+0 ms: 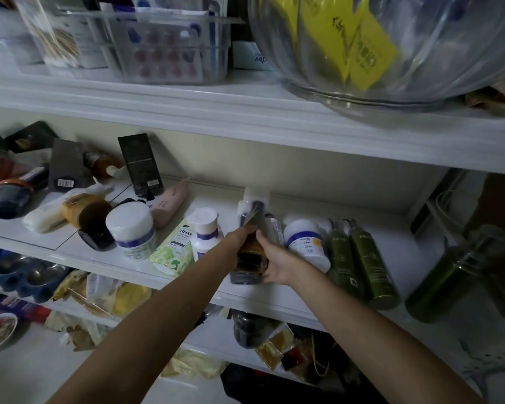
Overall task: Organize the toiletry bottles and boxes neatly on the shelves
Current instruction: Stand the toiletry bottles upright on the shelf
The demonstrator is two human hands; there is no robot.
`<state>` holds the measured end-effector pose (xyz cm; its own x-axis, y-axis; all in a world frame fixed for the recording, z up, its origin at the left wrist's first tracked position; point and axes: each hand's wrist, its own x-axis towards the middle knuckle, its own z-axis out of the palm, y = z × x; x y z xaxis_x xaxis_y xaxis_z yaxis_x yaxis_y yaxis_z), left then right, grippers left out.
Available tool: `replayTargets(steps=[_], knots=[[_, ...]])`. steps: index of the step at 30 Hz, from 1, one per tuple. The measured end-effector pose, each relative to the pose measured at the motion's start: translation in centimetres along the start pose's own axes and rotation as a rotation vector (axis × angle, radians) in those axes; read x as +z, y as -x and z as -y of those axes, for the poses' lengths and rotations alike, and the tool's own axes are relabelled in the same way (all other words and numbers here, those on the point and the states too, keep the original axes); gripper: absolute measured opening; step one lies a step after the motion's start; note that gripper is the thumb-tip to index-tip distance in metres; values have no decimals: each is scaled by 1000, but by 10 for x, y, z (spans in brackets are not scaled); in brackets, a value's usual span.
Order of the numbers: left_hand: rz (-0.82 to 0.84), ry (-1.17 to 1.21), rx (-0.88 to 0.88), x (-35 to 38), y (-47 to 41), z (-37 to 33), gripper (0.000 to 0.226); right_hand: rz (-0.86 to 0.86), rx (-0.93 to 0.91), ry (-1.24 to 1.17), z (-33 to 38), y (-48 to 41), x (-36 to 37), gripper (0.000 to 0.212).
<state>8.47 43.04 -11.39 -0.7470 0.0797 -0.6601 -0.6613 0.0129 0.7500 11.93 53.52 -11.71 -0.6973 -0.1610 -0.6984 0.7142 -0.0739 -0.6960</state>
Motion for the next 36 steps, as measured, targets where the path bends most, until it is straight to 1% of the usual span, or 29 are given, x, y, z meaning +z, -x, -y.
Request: replayTargets(steps=[1,4,6,9,13,14,17,19,22,26,29,31,33,36], knots=[[42,28,-10,-3,3,3,53,4,4,15,-1,1,0,72],[139,101,-36,-13,3,15,59,29,38,98,-3,1,4,96],[159,131,-18,-14,4,19,58,5,48,114,-2,3,6,103],[187,135,0,-15,5,23,57,-2,37,157,-3,9,1,107],[239,35,21,-28,5,36,53,30,58,198,-11,14,-9,96],[252,34,25,-30,6,37,54,27,67,192,-12,14,-9,97],[279,125,27,-28,8,38,55,12,83,129,-9,13,-4,105],[266,228,26,-25,6,40,58,-9,77,59,-8,14,3,100],[234,276,42,-21,6,42,57,-34,66,-43,-11,13,8,96],[227,261,33,-11,11,44,54,-39,11,-127,-14,17,4,71],[240,243,56,-7,14,44,52,-16,-18,-114,-11,23,-1,55],[259,218,71,-6,19,38,55,-1,-37,-114,-7,30,-2,45],[273,190,92,-5,26,27,59,-9,-72,-122,1,38,-2,45],[305,174,128,1,40,7,52,-48,-131,-96,17,50,-5,53]])
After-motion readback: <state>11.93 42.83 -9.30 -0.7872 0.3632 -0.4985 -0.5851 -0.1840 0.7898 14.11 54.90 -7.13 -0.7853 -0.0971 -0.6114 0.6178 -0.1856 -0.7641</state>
